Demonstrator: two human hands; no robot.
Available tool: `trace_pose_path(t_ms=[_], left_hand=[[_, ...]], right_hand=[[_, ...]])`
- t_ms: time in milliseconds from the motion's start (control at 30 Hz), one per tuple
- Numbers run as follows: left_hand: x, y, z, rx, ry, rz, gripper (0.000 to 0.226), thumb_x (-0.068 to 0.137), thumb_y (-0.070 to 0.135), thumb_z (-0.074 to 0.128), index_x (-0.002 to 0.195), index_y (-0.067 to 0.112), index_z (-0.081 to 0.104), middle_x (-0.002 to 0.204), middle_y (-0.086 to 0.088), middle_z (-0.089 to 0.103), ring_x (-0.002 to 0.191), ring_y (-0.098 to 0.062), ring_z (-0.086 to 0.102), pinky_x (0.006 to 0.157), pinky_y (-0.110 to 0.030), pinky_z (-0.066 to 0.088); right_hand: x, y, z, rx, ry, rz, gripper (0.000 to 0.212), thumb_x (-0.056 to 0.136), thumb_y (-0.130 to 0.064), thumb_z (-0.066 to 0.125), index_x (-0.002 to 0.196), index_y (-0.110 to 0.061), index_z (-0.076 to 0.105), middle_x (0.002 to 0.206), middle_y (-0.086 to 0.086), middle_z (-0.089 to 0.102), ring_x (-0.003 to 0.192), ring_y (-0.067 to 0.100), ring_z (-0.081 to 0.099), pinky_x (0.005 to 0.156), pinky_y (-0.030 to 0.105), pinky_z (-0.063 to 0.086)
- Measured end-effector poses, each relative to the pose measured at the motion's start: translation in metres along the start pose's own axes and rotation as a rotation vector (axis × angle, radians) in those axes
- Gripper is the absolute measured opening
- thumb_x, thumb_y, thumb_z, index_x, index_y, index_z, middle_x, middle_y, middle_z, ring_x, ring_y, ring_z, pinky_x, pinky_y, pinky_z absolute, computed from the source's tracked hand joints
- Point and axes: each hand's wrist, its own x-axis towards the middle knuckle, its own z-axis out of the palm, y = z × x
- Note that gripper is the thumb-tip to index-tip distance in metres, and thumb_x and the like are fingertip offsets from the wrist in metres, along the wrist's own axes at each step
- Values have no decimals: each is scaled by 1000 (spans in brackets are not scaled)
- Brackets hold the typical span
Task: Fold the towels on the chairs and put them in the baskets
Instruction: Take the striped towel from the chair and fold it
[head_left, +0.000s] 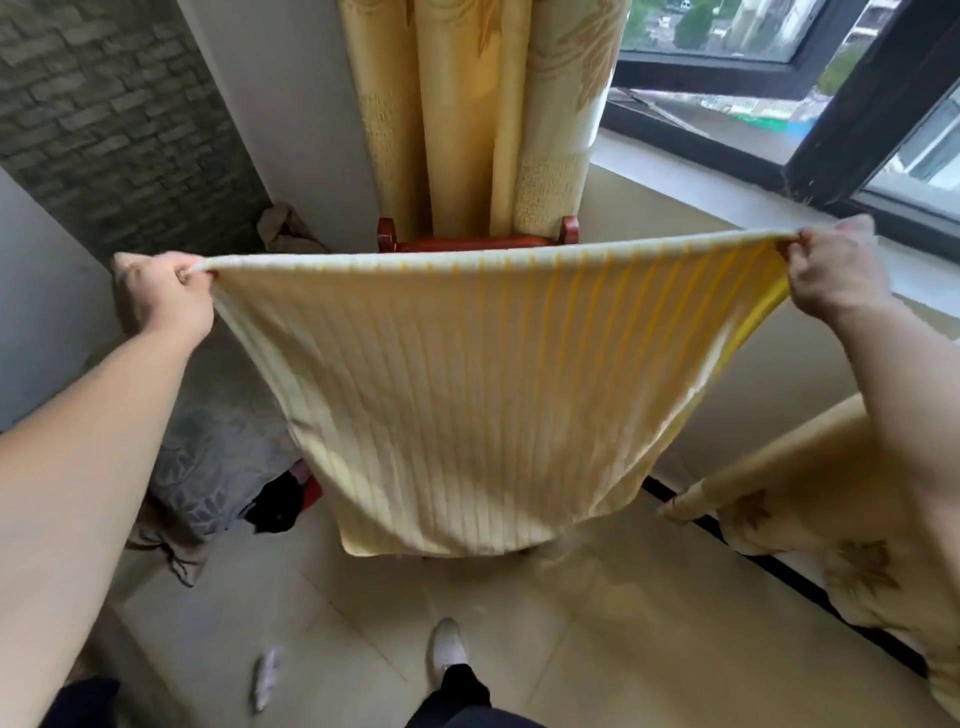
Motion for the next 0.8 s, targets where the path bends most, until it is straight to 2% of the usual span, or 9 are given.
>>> trace_pose_path(t_ms=[100, 233, 400, 533, 667, 733, 800], left_hand=[[16, 17, -4, 22, 128, -79, 30, 95, 31, 51, 116, 20, 69, 134, -17, 45, 126, -36, 42, 106, -41, 37], [12, 27, -17, -62, 204, -158, 34, 92, 31, 50, 120, 24, 69, 124, -10, 65, 115, -34, 59, 95, -38, 46], [-22, 18, -34, -75, 280, -135, 34, 95, 26, 47, 120, 25, 69, 119, -8, 69, 110, -34, 62, 89, -39, 48], [-66, -5, -32, -91, 290, -192, 34, 95, 23, 45, 120, 23, 68, 122, -10, 67, 113, -35, 59, 92, -41, 47], [-122, -48, -1, -202, 247, -309, 34, 96, 13, 44, 124, 7, 63, 126, -19, 63, 119, -36, 56, 99, -37, 41], [-151, -78, 24, -267, 214, -419, 36, 93, 10, 43, 122, 3, 63, 125, -22, 63, 119, -37, 55, 99, -35, 41], [-182, -109, 51, -300, 201, -587, 38, 89, 12, 41, 118, 4, 65, 118, -21, 65, 112, -37, 60, 95, -39, 47]], right_hand=[[9, -16, -10, 42, 102, 38, 37, 106, -36, 38, 125, -13, 60, 129, 23, 41, 119, 45, 45, 101, 51, 43], [-1, -26, -19, 13, 224, 66, 38, 105, -42, 38, 123, -18, 62, 123, 20, 41, 112, 44, 45, 94, 52, 43], [-30, -13, -25, 30, 269, 83, 40, 106, -41, 34, 125, -20, 62, 116, 25, 53, 108, 47, 52, 88, 53, 45], [-70, 5, -16, 116, 223, 91, 40, 105, -39, 34, 126, -18, 61, 117, 26, 64, 110, 46, 58, 92, 50, 45], [-117, 40, 33, 188, 87, 205, 41, 100, -47, 34, 124, -22, 58, 111, 19, 71, 112, 43, 60, 94, 50, 48], [-145, 59, 69, 225, 3, 288, 37, 101, -41, 38, 119, -20, 61, 116, 18, 69, 113, 42, 60, 94, 49, 49], [-178, 74, 109, 350, -113, 368, 33, 101, -30, 41, 118, -16, 65, 123, 16, 68, 114, 40, 60, 97, 45, 49]])
